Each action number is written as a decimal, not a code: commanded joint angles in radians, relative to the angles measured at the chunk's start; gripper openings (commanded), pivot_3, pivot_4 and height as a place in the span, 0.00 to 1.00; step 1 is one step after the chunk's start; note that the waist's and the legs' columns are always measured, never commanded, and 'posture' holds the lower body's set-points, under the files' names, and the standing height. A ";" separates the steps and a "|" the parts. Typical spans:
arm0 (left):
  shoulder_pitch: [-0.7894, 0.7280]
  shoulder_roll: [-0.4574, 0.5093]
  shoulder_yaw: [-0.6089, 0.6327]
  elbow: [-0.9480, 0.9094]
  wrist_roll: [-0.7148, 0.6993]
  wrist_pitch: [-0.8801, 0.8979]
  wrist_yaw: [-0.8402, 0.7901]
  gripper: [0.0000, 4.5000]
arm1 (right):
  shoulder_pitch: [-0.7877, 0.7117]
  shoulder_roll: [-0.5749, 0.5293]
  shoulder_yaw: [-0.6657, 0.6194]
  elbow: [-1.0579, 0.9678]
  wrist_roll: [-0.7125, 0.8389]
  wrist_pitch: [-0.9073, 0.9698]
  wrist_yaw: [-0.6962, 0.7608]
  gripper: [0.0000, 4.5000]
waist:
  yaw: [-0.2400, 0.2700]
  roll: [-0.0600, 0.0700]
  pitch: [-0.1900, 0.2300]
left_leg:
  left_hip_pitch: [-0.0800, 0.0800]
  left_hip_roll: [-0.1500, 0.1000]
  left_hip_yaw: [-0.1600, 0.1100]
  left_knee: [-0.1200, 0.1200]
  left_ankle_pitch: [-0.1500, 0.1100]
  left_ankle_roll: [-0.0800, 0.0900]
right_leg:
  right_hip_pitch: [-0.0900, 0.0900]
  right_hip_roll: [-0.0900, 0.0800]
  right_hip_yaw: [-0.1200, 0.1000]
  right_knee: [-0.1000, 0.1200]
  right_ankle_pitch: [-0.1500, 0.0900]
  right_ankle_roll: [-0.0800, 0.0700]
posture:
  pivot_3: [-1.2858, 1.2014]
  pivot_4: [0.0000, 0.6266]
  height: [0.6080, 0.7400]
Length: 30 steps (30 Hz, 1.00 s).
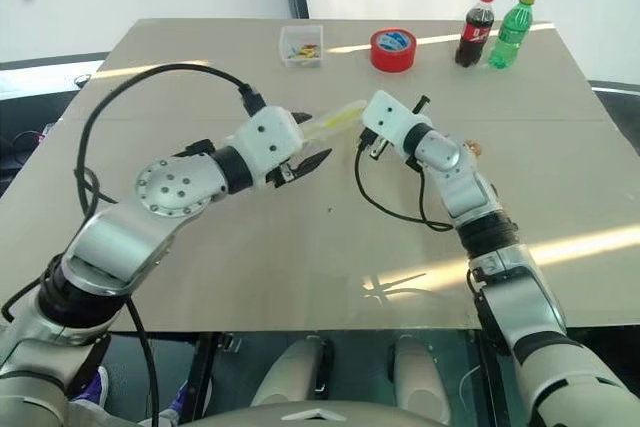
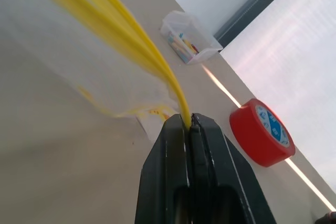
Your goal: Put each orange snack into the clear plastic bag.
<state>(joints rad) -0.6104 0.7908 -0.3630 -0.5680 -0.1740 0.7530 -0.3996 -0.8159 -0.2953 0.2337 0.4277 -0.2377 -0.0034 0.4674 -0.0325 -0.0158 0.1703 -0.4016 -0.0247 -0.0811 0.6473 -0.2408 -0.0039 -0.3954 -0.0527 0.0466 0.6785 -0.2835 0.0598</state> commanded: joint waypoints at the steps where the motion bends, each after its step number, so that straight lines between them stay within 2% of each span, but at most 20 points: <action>1: -0.028 -0.007 -0.006 -0.034 0.061 0.048 -0.020 0.67 | -0.029 0.004 -0.006 -0.019 -0.008 0.006 -0.019 0.00 | -0.005 0.000 0.000 | 0.000 0.000 0.000 0.000 0.000 0.000 | 0.000 0.000 0.000 0.000 0.000 0.000 | 0.52 0.24 1.00; 11: -0.047 -0.048 -0.008 -0.038 0.137 0.099 -0.063 0.67 | -0.022 0.013 -0.008 -0.026 -0.018 0.011 -0.029 0.00 | -0.010 0.000 0.000 | 0.000 0.000 0.000 0.000 0.000 0.000 | 0.000 0.000 0.000 0.001 0.000 0.000 | 0.52 0.24 1.00; 14: -0.048 -0.054 -0.009 -0.021 0.156 0.090 -0.081 0.48 | -0.016 0.016 -0.011 -0.040 -0.016 0.021 -0.029 0.00 | -0.010 0.000 0.000 | 0.000 0.000 0.000 0.000 0.000 0.000 | 0.000 0.000 0.000 0.001 0.000 0.000 | 0.52 0.24 1.00; 16: -0.048 -0.062 -0.007 -0.017 0.163 0.091 -0.091 0.23 | -0.012 0.016 -0.012 -0.047 -0.014 0.026 -0.028 0.00 | -0.010 0.000 0.000 | 0.000 0.000 0.000 0.000 0.000 0.000 | 0.000 0.000 0.000 0.001 0.000 0.000 | 0.52 0.24 1.00; 17: -0.047 -0.065 -0.006 -0.016 0.166 0.093 -0.096 0.18 | -0.010 0.016 -0.013 -0.052 -0.012 0.029 -0.026 0.00 | -0.010 0.000 0.000 | 0.000 0.000 0.000 0.000 0.000 0.000 | 0.000 0.000 0.000 0.001 0.000 0.000 | 0.52 0.24 1.00; 18: -0.045 -0.066 -0.006 -0.013 0.171 0.092 -0.100 0.07 | -0.007 0.016 -0.014 -0.056 -0.011 0.032 -0.026 0.00 | -0.010 0.000 0.000 | 0.000 0.000 0.000 0.000 0.000 0.000 | 0.000 0.000 0.000 0.001 0.000 0.000 | 0.52 0.24 1.00; 20: -0.042 -0.066 -0.004 -0.001 0.184 0.088 -0.106 0.02 | -0.001 0.011 -0.014 -0.065 -0.013 0.037 -0.025 0.00 | -0.010 0.000 0.000 | 0.000 0.000 0.000 0.000 0.000 0.000 | 0.000 0.000 0.000 0.001 0.000 0.000 | 0.52 0.24 1.00; 24: -0.027 -0.053 0.001 0.028 0.216 0.036 -0.121 0.02 | 0.017 -0.005 -0.011 -0.095 -0.020 0.056 -0.015 0.00 | -0.009 0.000 0.000 | 0.000 0.000 0.000 0.001 0.000 0.000 | 0.000 0.000 0.000 0.001 0.000 0.000 | 0.52 0.24 1.00; 27: 0.006 -0.042 0.044 0.091 0.238 -0.106 -0.121 0.02 | 0.059 -0.037 -0.012 -0.157 0.016 0.098 0.070 0.00 | -0.009 0.000 0.000 | 0.000 0.001 -0.001 0.001 0.000 0.000 | 0.000 0.000 0.000 0.001 0.000 0.000 | 0.52 0.24 1.00; 30: 0.040 -0.042 0.097 0.174 0.215 -0.275 -0.150 0.00 | 0.112 -0.063 -0.023 -0.214 0.019 0.110 0.081 0.20 | -0.008 0.000 0.000 | 0.000 0.001 -0.001 0.001 0.000 0.000 | 0.000 0.000 0.000 0.001 0.000 0.000 | 0.52 0.24 1.00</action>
<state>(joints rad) -0.5713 0.7391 -0.3194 -0.4120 0.0432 0.5732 -0.5315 -0.7093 -0.3458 0.2327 0.2751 -0.2321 0.1052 0.5426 -0.0402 -0.0160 0.1707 -0.4015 -0.0233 -0.0818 0.6480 -0.2408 -0.0039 -0.3957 -0.0530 0.0464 0.6793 -0.2835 0.0598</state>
